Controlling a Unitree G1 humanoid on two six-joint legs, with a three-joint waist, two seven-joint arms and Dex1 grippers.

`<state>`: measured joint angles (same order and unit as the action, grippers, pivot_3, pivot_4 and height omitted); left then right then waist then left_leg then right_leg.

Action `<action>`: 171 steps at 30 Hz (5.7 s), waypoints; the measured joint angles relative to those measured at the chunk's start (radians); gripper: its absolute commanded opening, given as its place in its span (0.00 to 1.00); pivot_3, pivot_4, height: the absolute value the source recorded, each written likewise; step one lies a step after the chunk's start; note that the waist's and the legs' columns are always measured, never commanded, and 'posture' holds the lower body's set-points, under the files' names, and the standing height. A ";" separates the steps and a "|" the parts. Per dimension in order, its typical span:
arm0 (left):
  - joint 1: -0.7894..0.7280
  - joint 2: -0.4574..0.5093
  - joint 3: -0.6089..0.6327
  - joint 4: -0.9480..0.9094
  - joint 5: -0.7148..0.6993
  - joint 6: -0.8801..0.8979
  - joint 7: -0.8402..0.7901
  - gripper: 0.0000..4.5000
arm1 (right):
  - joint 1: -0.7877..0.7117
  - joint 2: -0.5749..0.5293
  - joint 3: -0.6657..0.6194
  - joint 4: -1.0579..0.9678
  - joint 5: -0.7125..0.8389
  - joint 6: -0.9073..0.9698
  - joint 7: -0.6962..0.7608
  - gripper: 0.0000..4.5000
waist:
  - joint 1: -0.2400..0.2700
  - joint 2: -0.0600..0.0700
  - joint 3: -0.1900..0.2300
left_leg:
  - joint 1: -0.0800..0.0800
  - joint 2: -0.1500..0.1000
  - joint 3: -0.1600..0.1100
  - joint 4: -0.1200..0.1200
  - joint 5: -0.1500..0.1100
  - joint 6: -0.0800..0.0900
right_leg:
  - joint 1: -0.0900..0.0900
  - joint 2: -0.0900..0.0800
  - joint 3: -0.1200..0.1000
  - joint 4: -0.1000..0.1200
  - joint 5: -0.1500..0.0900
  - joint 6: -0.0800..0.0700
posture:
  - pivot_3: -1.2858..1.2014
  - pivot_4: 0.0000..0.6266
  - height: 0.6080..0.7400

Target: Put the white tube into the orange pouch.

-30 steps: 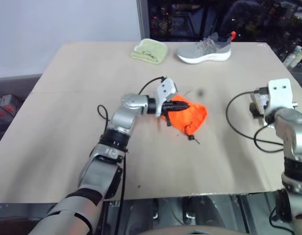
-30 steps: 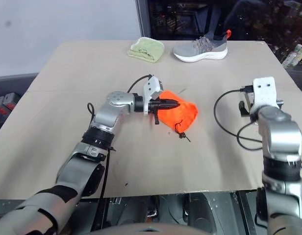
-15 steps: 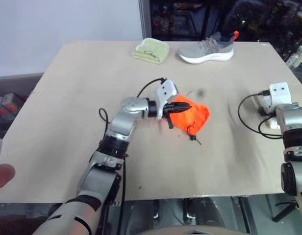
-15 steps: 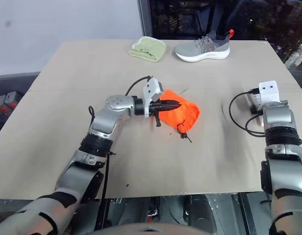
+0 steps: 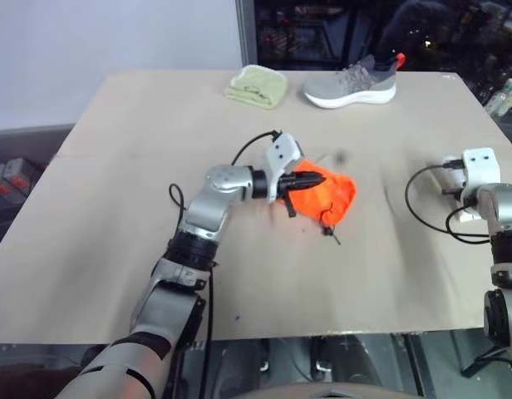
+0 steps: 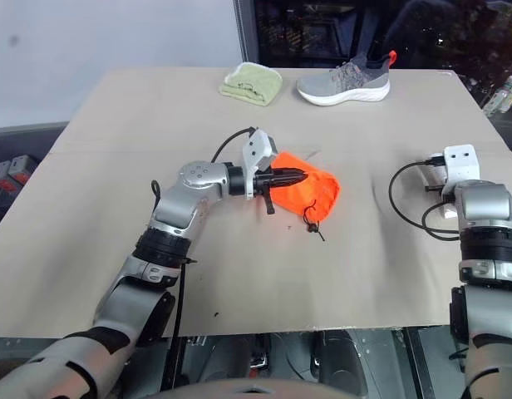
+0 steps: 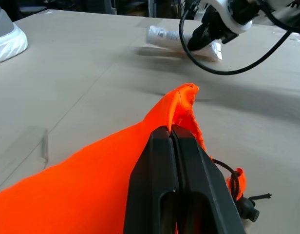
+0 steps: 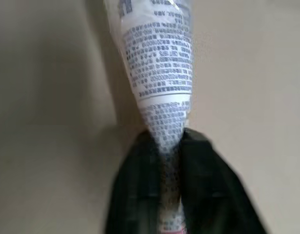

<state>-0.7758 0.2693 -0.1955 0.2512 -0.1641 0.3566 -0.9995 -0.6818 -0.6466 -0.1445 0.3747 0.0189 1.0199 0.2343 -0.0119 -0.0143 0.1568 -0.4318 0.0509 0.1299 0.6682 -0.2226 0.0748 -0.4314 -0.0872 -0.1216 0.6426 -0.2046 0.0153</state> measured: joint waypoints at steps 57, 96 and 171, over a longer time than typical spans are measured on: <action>0.035 0.090 -0.045 -0.069 -0.033 -0.023 -0.113 0.00 | 0.076 0.249 0.570 -0.490 0.069 -0.275 0.132 0.38 | 0.002 0.003 0.002 | -0.002 0.001 0.002 0.000 -0.001 0.002 | -0.003 0.001 0.001 -0.001 0.000 0.000 | 0.52 0.24 1.00; -0.006 0.152 0.017 0.089 -0.022 -0.116 -0.129 0.00 | 0.416 0.263 0.213 -0.950 0.229 0.006 0.196 0.58 | -0.001 0.003 0.003 | -0.002 0.003 0.001 0.000 -0.003 0.004 | -0.003 0.003 0.001 -0.001 0.000 0.000 | 0.52 0.24 1.00; -0.060 0.003 0.153 -0.305 -0.331 0.287 0.233 0.58 | -0.167 -0.096 0.258 -0.834 0.221 -0.164 0.482 0.01 | 0.022 0.002 0.004 | -0.002 0.000 0.001 0.000 -0.002 0.001 | -0.002 0.001 0.001 -0.001 0.000 0.000 | 0.52 0.24 1.00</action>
<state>-0.8356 0.2727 -0.0427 -0.0538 -0.4946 0.6439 -0.7667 -0.8489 -0.7423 0.1137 -0.4592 0.2396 0.8564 0.7166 0.0096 -0.0119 0.1611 -0.4335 0.0505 0.1312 0.6680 -0.2244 0.0759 -0.4336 -0.0863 -0.1207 0.6412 -0.2048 0.0153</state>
